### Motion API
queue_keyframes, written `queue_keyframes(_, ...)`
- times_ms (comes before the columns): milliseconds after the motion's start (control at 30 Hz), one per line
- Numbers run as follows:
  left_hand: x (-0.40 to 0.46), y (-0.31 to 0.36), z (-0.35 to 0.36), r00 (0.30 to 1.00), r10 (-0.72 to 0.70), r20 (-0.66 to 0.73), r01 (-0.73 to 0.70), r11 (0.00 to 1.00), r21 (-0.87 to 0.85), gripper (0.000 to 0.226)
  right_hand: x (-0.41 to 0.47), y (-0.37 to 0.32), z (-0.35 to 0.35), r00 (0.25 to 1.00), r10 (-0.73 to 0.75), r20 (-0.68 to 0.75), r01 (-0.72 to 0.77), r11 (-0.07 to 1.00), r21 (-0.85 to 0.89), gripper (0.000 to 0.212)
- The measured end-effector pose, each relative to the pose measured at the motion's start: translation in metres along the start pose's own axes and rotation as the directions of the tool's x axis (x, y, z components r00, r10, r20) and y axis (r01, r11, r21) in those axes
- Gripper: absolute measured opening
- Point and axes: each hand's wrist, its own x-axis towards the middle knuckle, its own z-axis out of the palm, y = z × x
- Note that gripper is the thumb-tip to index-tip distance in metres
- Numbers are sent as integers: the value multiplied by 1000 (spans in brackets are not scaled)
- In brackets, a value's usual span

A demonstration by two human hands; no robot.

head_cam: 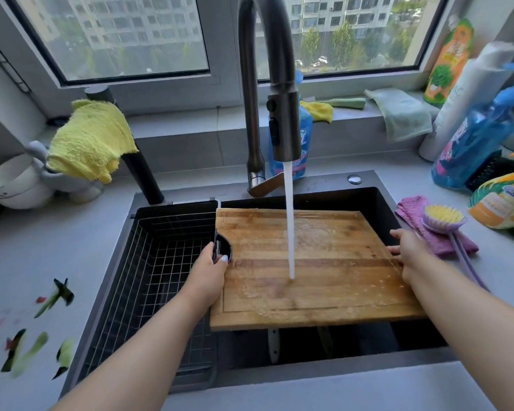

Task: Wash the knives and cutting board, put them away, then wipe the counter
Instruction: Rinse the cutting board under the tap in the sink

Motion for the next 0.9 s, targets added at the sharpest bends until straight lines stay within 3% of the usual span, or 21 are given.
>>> queue_keyframes(133, 11, 11, -10, 999, 32, -44, -30, 998, 54, 45, 9, 16, 0, 991, 130, 40, -126, 988, -84, 52)
queue_keyframes(367, 19, 27, -15, 997, 51, -51, -50, 998, 26, 41, 13, 42, 4, 964, 263, 38, -255, 956, -146, 57)
queue_keyframes(633, 20, 24, -4, 996, -71, -55, 66, 993, -95, 45, 13, 43, -2, 966, 260, -13, -258, 950, -173, 62)
queue_keyframes(733, 15, 21, -2, 989, -141, -47, 131, 977, -166, 17, 15, 38, -2, 972, 230, -36, -233, 963, -136, 66)
queue_keyframes(900, 7, 19, 4, 976, -214, -38, 201, 957, -210, 14, 13, 24, 1, 987, 153, -53, -158, 984, -85, 63)
